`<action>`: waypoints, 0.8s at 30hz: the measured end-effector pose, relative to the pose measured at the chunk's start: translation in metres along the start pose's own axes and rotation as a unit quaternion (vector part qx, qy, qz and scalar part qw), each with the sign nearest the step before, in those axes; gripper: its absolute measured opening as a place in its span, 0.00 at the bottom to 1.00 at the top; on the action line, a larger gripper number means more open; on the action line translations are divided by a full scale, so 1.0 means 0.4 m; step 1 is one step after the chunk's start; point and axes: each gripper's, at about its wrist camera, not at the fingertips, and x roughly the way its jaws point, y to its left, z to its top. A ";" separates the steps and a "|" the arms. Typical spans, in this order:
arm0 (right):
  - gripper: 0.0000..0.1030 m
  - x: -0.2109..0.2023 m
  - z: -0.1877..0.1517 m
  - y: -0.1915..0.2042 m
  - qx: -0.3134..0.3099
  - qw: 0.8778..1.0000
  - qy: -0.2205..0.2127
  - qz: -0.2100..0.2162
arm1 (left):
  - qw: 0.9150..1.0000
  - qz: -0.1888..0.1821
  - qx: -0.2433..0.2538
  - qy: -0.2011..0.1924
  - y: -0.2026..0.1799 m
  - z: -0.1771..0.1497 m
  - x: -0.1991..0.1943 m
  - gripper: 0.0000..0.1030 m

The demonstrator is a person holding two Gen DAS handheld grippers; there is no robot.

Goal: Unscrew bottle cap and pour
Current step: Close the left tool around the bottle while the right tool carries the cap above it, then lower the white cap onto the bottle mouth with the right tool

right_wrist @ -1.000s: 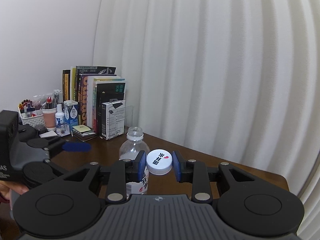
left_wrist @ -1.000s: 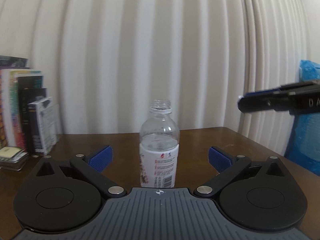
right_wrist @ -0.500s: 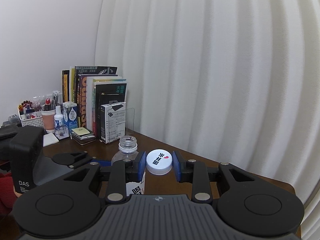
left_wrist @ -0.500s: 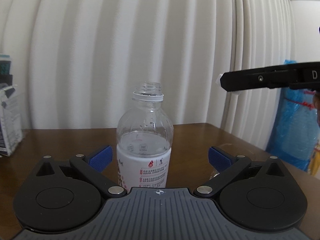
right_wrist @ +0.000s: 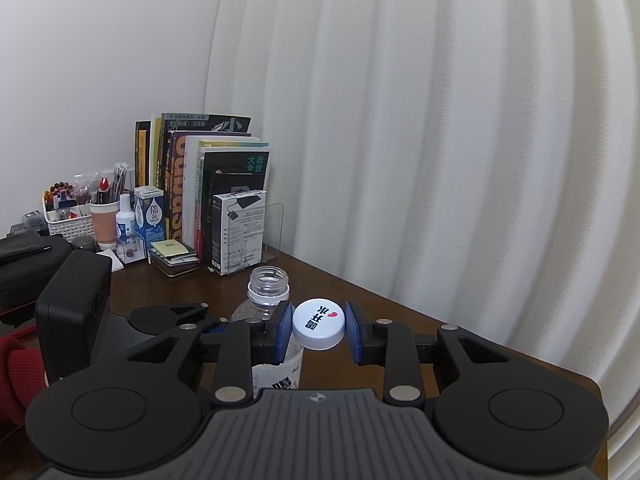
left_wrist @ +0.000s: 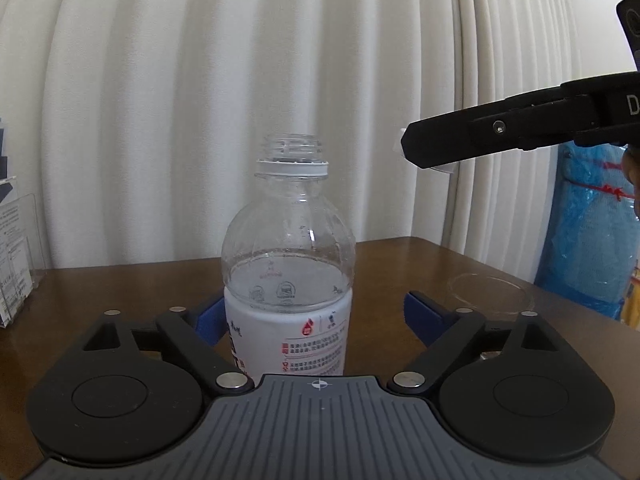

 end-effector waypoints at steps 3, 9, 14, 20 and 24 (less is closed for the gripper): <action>0.31 0.011 0.006 0.005 -0.004 1.000 0.001 0.003 | 1.000 0.002 0.003 -0.006 0.012 -0.003 0.006 0.67; 0.31 0.025 0.024 0.017 -0.019 1.000 0.000 0.014 | 1.000 -0.002 0.002 -0.015 0.032 -0.012 0.017 0.57; 0.31 0.034 0.048 0.013 -0.020 0.999 -0.001 0.025 | 1.000 -0.005 0.008 -0.026 0.036 -0.022 0.015 0.56; 0.31 0.055 0.080 0.015 -0.028 0.998 0.012 0.050 | 0.999 -0.010 0.011 -0.028 0.037 -0.025 0.013 0.56; 0.31 0.071 0.094 0.019 -0.033 0.997 0.027 0.067 | 0.999 -0.011 0.014 -0.029 0.038 -0.025 0.011 0.56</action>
